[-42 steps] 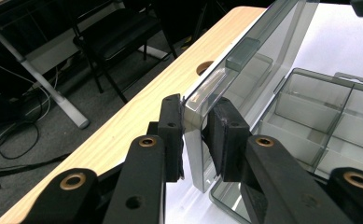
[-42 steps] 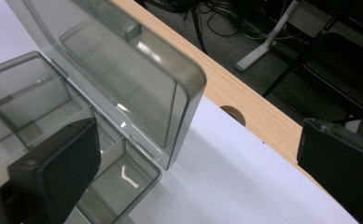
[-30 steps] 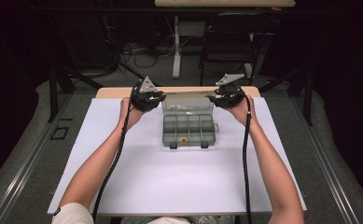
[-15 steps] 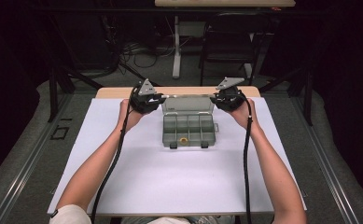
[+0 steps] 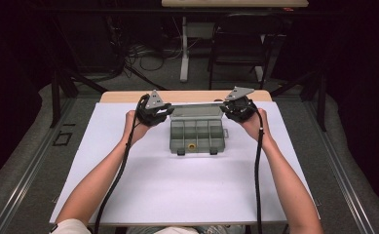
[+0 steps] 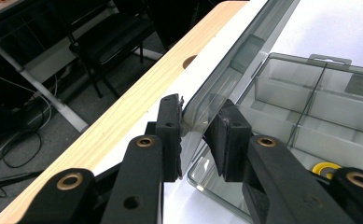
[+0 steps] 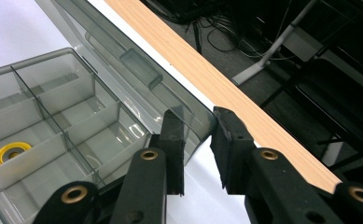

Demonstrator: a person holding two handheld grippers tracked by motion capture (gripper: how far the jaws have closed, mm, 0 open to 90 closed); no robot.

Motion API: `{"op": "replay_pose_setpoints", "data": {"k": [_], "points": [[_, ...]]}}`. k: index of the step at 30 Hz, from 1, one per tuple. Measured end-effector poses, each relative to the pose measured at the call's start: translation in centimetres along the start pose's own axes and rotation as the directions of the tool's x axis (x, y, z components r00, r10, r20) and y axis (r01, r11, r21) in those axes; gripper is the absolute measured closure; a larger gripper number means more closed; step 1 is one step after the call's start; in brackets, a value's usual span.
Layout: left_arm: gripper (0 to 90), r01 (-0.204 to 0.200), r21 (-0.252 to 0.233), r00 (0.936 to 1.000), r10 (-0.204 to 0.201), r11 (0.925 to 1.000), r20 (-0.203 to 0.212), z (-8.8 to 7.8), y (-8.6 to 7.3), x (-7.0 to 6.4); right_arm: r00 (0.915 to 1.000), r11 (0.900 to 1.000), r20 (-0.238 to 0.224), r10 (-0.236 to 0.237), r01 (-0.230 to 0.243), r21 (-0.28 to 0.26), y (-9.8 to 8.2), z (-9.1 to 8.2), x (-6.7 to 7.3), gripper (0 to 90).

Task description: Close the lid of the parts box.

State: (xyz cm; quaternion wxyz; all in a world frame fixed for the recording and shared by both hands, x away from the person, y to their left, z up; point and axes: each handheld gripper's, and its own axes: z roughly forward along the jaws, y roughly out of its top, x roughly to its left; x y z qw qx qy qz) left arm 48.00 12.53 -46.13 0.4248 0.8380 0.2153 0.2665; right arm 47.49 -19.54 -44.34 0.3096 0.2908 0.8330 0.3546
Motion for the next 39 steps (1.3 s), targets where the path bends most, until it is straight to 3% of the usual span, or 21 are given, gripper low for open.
{"op": "replay_pose_setpoints", "data": {"k": [4, 8, 10, 12, 14, 17, 19, 20, 23, 30, 33, 39], "points": [[73.2, -0.002, 0.0, 1.0, 0.002, 1.0, 0.008, -0.1, 0.0, 0.0, 1.0, 1.0, 0.005, -0.007, 0.007, 0.005, 0.0, -0.1, 0.2, 75.0], [44.2, 0.01, -0.052, 0.9996, -0.009, 0.9986, 0.028, -0.9, 0.5, 0.0, 0.9999, 1.0, 0.006, -0.009, 0.009, 0.0, 0.0, -0.1, 0.2, 75.6], [42.1, 0.023, -0.108, 0.9992, -0.02, 0.9939, 0.035, -1.7, 1.0, 0.1, 0.9999, 1.0, 0.005, -0.01, 0.01, -0.001, 0.0, -0.1, 0.2, 75.6], [45.0, 0.05, -0.139, 0.9983, -0.045, 0.989, 0.036, -2.4, 1.6, 0.3, 0.9999, 1.0, 0.005, -0.01, 0.01, 0.0, -0.1, -0.1, 0.2, 75.6], [55.6, 0.097, -0.145, 0.9953, -0.094, 0.9846, 0.023, -2.7, 2.3, 0.5, 0.9999, 1.0, 0.007, -0.012, 0.012, -0.001, -0.1, -0.1, 0.3, 75.6], [69.3, 0.161, -0.117, 0.9869, -0.161, 0.98, 0.012, -2.4, 2.9, 1.0, 0.9998, 1.0, 0.008, -0.016, 0.016, 0.001, -0.1, -0.2, 0.4, 75.5], [75.5, 0.181, -0.095, 0.9834, -0.181, 0.9789, 0.011, -1.9, 2.9, 1.0, 0.9998, 1.0, 0.007, -0.019, 0.019, 0.003, -0.1, -0.2, 0.4, 75.2], [77.5, 0.182, -0.08, 0.9832, -0.183, 0.9801, -0.003, -1.7, 2.9, 0.9, 0.9998, 1.0, 0.006, -0.018, 0.018, 0.002, -0.2, -0.2, 0.4, 75.0], [80.4, 0.193, -0.033, 0.9812, -0.193, 0.9806, 0.013, -0.9, 2.6, 0.8, 0.9998, 1.0, 0.006, -0.02, 0.02, 0.003, -0.2, -0.3, 0.5, 74.7], [86.3, 0.18, 0.002, 0.9822, -0.179, 0.9837, 0.056, -0.6, 2.4, 0.2, 0.9996, 1.0, -0.009, -0.028, 0.028, 0.013, -0.4, -0.5, 0.8, 71.9], [86.8, 0.17, 0.008, 0.9831, -0.171, 0.9853, 0.067, -0.7, 2.2, -0.1, 0.9992, 0.999, -0.026, -0.029, 0.03, 0.021, -0.6, -0.5, 0.9, 64.7], [87.4, 0.171, 0.019, 0.9813, -0.172, 0.9851, 0.087, -0.7, 1.5, -0.5, 0.9984, 0.999, -0.055, 0.008, -0.005, 0.041, -0.9, -0.5, 1.2, 39.0]]}}
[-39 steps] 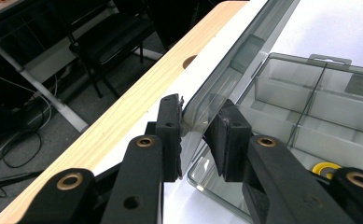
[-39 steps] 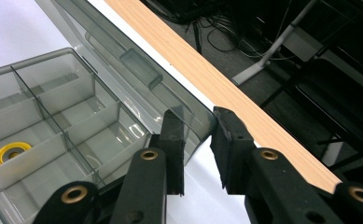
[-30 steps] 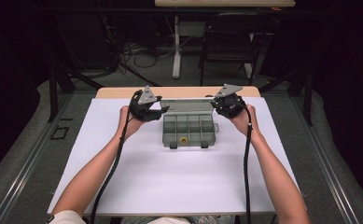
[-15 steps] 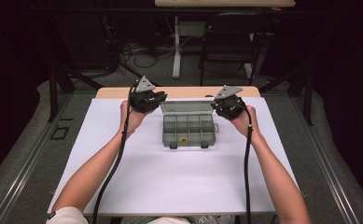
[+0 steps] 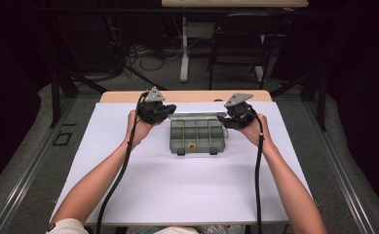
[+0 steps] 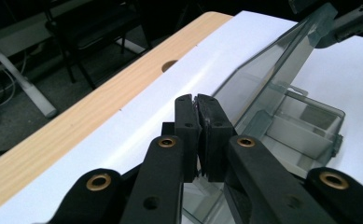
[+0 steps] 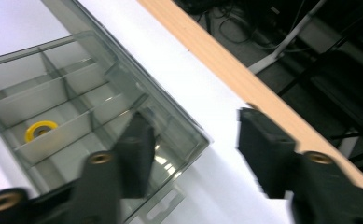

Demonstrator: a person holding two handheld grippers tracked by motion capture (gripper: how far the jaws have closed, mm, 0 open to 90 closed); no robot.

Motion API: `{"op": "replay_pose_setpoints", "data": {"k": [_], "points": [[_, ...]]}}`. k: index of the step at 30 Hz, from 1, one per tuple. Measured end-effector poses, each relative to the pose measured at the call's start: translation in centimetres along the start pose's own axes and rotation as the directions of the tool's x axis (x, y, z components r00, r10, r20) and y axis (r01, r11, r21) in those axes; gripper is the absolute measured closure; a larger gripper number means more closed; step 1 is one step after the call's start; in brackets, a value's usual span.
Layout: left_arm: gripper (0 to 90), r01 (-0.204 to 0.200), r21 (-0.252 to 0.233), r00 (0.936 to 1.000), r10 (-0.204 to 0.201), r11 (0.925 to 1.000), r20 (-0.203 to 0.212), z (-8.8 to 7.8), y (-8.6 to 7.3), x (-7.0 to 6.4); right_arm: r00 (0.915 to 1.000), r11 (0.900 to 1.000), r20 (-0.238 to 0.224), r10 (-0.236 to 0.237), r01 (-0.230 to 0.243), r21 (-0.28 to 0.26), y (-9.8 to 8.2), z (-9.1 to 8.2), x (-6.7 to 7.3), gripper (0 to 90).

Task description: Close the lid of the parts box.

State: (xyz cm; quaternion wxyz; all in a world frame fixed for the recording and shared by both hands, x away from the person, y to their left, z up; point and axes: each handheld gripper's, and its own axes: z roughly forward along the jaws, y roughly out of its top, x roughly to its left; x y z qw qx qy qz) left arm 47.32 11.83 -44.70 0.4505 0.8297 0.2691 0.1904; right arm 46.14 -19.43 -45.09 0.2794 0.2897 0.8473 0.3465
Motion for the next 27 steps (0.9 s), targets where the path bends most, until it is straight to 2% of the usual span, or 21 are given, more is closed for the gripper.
{"op": "replay_pose_setpoints", "data": {"k": [3, 7, 15, 17, 20, 22, 24, 27], "points": [[87.6, -0.003, 0.002, 1.0, 0.003, 1.0, 0.01, 0.0, -0.3, -0.3, 0.9996, 1.0, -0.027, 0.007, -0.007, 0.008, -0.2, -0.1, 0.0, 26.7], [87.7, -0.007, 0.002, 0.9998, 0.007, 1.0, 0.019, 0.1, -0.7, -0.7, 0.9969, 1.0, -0.076, 0.017, -0.017, 0.002, -0.5, -0.3, 0.3, 16.1], [87.8, -0.01, -0.005, 0.9994, 0.01, 0.9999, 0.032, 0.1, -1.5, -1.4, 0.9811, 0.998, -0.187, 0.051, -0.058, -0.034, -0.8, -1.2, 0.5, 16.3], [87.9, -0.008, -0.006, 0.9994, 0.009, 0.9999, 0.035, 0.1, -1.7, -1.7, 0.9754, 0.996, -0.213, 0.058, -0.07, -0.051, -0.8, -1.5, 0.5, 22.5], [88.3, -0.008, -0.004, 0.9991, 0.008, 1.0, 0.042, 0.2, -2.1, -2.0, 0.9668, 0.991, -0.243, 0.078, -0.101, -0.083, -0.9, -1.7, 0.6, 39.9], [88.4, -0.01, -0.003, 0.9989, 0.011, 0.9999, 0.046, 0.3, -2.4, -2.2, 0.9644, 0.988, -0.248, 0.092, -0.119, -0.098, -1.0, -1.8, 0.7, 52.3], [88.4, -0.015, -0.002, 0.9986, 0.015, 0.9999, 0.051, 0.4, -2.6, -2.4, 0.9652, 0.988, -0.246, 0.089, -0.117, -0.101, -1.1, -1.8, 1.0, 63.3], [88.4, -0.018, 0.0, 0.9985, 0.018, 0.9998, 0.052, 0.5, -3.0, -2.8, 0.9691, 0.991, -0.236, 0.069, -0.094, -0.095, -1.3, -1.5, 1.5, 73.5]]}}
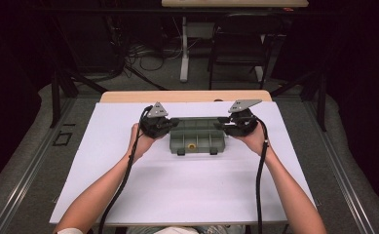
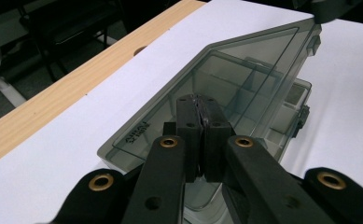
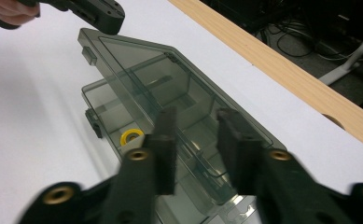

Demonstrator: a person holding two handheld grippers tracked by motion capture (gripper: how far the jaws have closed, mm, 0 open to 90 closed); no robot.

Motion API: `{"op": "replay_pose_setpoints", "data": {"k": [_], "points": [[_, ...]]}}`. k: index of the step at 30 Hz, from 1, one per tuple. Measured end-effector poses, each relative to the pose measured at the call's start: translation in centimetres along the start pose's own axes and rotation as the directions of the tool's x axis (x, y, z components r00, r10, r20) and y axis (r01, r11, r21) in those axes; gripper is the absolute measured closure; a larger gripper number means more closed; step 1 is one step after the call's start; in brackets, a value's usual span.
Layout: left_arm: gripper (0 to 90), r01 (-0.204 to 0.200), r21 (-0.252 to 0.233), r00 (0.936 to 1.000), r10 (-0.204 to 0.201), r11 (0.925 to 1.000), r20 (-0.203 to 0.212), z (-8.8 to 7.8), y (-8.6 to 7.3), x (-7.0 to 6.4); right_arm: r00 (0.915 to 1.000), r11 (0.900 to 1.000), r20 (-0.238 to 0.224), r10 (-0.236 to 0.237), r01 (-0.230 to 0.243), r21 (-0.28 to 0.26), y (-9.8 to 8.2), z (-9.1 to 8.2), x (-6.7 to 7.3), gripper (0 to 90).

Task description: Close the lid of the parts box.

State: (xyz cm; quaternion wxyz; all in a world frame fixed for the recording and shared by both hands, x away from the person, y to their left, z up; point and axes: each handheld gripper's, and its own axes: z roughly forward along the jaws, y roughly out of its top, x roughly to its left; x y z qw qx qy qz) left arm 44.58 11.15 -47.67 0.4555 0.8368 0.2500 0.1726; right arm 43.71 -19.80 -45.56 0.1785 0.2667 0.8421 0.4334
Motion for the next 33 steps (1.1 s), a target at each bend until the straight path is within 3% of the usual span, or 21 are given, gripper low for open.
{"op": "replay_pose_setpoints", "data": {"k": [4, 13, 33], "points": [[88.4, -0.011, 0.012, 0.9999, 0.011, 0.9999, 0.002, 0.2, -0.4, -0.4, 0.9998, 1.0, 0.014, -0.015, 0.015, 0.008, -0.4, 0.4, 0.5, 81.3], [88.4, -0.029, 0.02, 0.9996, 0.029, 0.9994, 0.003, 0.3, -1.4, -1.0, 0.9992, 1.0, 0.036, -0.017, 0.016, 0.02, -1.0, 1.1, 1.2, 90.0], [88.5, -0.012, 0.041, 0.9998, 0.011, 0.9991, 0.019, 0.7, -3.0, -1.4, 0.9994, 0.997, 0.021, -0.026, 0.024, 0.076, -2.7, 2.5, 2.0, 90.0]]}}
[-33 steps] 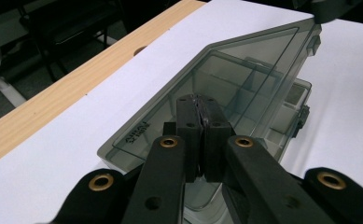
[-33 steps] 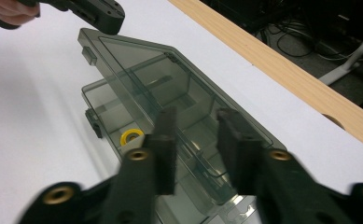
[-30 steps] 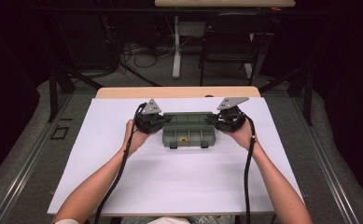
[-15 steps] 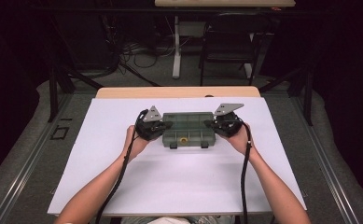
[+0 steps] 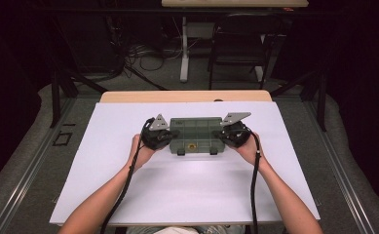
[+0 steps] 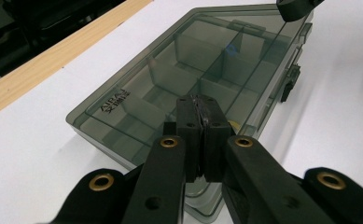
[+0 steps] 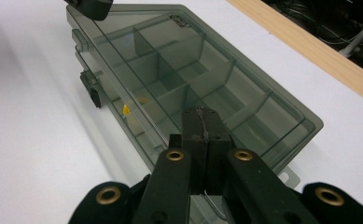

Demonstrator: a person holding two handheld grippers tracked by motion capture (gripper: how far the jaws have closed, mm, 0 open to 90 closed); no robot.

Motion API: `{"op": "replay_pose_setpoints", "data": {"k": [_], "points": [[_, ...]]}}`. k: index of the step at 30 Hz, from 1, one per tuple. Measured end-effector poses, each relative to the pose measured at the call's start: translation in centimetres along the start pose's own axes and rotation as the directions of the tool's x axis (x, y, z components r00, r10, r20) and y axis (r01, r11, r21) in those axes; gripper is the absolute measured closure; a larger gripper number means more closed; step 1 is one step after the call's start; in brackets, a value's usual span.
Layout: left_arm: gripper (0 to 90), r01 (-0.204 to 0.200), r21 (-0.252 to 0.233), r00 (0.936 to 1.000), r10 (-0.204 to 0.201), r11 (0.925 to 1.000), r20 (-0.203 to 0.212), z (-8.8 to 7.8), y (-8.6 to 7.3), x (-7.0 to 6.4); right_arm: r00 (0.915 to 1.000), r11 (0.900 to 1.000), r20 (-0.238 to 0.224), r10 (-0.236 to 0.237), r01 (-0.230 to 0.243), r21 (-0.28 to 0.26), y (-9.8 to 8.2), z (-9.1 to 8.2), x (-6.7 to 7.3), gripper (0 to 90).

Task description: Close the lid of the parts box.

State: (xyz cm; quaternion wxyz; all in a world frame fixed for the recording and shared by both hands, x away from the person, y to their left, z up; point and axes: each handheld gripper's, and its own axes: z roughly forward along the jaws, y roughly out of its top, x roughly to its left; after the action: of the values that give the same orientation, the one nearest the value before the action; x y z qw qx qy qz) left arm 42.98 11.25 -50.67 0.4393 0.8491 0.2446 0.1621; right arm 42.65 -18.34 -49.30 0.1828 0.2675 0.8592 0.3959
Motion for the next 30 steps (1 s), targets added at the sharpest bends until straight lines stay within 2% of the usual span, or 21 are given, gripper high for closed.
{"op": "replay_pose_setpoints", "data": {"k": [30], "points": [[88.5, -0.014, 0.079, 0.9995, 0.011, 0.9968, 0.028, 1.8, -1.2, -0.3, 0.9999, 0.998, -0.008, -0.01, 0.01, 0.069, -1.4, 1.4, 0.5, 90.0]]}}
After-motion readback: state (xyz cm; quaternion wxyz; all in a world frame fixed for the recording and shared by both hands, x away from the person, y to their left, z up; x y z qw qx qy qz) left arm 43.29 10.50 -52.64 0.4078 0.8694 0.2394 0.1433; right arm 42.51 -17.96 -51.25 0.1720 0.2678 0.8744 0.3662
